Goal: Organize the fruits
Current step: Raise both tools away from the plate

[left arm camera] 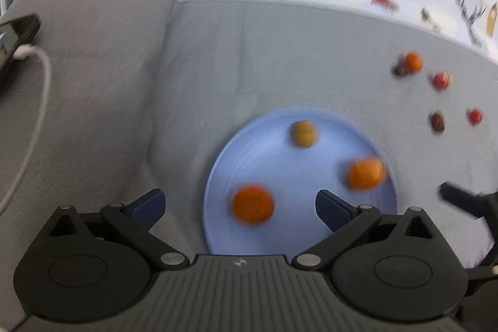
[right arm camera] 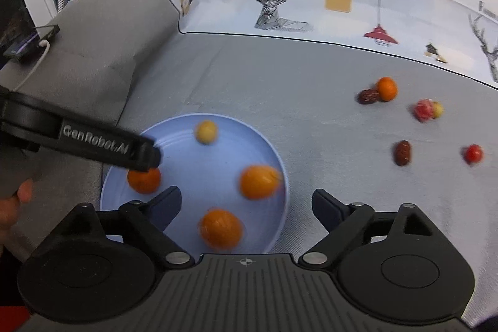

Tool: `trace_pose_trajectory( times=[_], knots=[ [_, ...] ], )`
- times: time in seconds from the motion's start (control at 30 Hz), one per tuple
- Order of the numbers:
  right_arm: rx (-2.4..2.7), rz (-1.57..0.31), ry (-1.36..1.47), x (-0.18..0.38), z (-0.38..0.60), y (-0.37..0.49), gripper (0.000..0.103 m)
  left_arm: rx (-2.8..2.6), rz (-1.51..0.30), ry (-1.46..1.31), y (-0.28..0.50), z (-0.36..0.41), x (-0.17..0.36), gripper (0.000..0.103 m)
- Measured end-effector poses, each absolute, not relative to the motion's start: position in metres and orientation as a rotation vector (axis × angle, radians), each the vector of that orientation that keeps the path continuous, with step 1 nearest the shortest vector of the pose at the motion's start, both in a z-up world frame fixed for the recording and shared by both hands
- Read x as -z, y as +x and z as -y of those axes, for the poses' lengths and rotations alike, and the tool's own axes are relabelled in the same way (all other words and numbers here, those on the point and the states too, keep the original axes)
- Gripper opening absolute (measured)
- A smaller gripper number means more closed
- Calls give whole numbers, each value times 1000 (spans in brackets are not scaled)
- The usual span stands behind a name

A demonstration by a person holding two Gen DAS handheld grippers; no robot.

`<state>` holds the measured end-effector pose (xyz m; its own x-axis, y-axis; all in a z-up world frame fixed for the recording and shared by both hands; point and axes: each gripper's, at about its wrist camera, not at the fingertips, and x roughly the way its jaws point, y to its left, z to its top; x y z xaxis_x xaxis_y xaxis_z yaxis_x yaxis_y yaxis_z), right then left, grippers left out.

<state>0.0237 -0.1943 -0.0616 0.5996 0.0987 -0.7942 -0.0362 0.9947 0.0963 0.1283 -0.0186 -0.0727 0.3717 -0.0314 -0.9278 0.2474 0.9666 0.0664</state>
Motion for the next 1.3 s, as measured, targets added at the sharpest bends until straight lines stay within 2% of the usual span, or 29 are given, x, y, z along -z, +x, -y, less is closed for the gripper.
trace_pose_trajectory(
  times=[0.13,0.33,0.77,1.03,1.3],
  knots=[
    [-28,-939,106,44,210,3,96,190,-1234,225,112,16,44,103],
    [93,-891,182,4,239,-31,96,262,-1228,175,80,17,-43,103],
    [242,-731,257,-63,294,-101,96,325,-904,228,-5,50,-252,103],
    [344,-695,285,-72,326,-134,96,369,-790,192,-53,54,-302,103],
    [376,-677,272,-75,337,-140,96,388,-725,183,-65,61,-318,103]
  ],
)
